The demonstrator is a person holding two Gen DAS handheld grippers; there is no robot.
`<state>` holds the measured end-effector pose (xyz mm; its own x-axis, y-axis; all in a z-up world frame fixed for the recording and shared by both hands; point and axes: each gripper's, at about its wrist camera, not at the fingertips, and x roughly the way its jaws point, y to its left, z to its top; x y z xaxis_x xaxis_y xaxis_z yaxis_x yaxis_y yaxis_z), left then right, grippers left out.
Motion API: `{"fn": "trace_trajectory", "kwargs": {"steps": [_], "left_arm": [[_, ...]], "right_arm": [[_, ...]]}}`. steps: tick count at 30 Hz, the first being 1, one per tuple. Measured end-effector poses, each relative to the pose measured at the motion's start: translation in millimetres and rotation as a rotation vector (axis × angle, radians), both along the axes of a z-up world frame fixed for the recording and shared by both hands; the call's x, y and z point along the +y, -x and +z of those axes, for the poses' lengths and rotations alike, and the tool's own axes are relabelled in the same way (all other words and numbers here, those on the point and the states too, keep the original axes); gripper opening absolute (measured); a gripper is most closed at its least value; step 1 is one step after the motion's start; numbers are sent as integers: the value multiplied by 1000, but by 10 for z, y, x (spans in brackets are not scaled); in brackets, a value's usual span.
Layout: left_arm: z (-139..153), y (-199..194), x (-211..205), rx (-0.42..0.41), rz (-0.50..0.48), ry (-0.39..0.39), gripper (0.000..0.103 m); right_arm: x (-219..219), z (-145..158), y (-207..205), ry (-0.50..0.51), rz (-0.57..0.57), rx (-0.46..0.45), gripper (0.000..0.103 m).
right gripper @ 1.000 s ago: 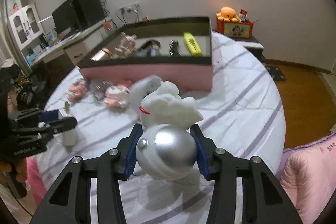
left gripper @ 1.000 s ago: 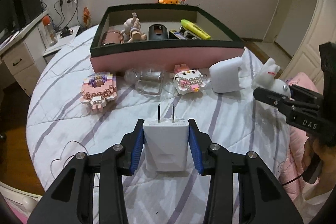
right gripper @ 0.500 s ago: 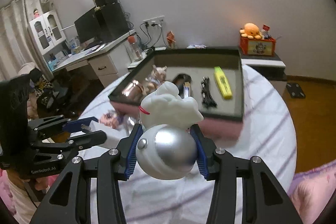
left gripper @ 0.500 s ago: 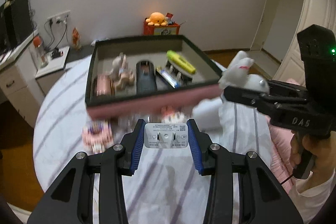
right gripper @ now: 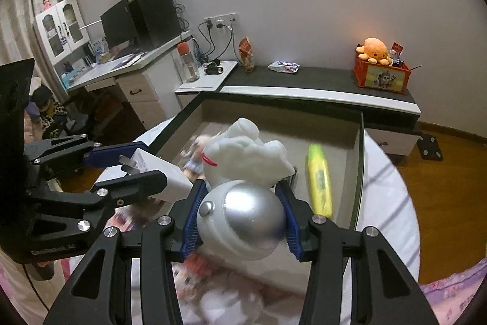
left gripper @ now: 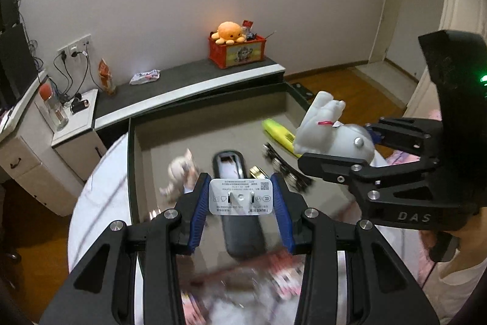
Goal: Organize rigid objects
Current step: 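Carry the charger and silver ball bunny into the box and open both grippers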
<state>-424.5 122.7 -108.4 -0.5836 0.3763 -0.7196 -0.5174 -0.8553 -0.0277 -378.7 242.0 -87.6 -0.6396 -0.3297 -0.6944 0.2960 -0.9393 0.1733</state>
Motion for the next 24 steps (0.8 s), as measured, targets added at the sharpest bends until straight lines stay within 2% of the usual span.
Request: {"fn": "trace_trajectory", "kwargs": {"steps": [6, 12, 15, 24], "left_arm": [[-131, 572, 177, -70, -7, 33, 41], [-365, 1014, 233, -142, 17, 60, 41], [-506, 1112, 250, -167, 22, 79, 41], [-535, 1193, 232, -159, 20, 80, 41]], "right_arm": [[34, -68, 501, -24, -6, -55, 48], [69, -306, 950, -59, -24, -142, 48], [63, -474, 1119, -71, -21, -201, 48], [50, -722, 1297, -74, -20, -287, 48]]}}
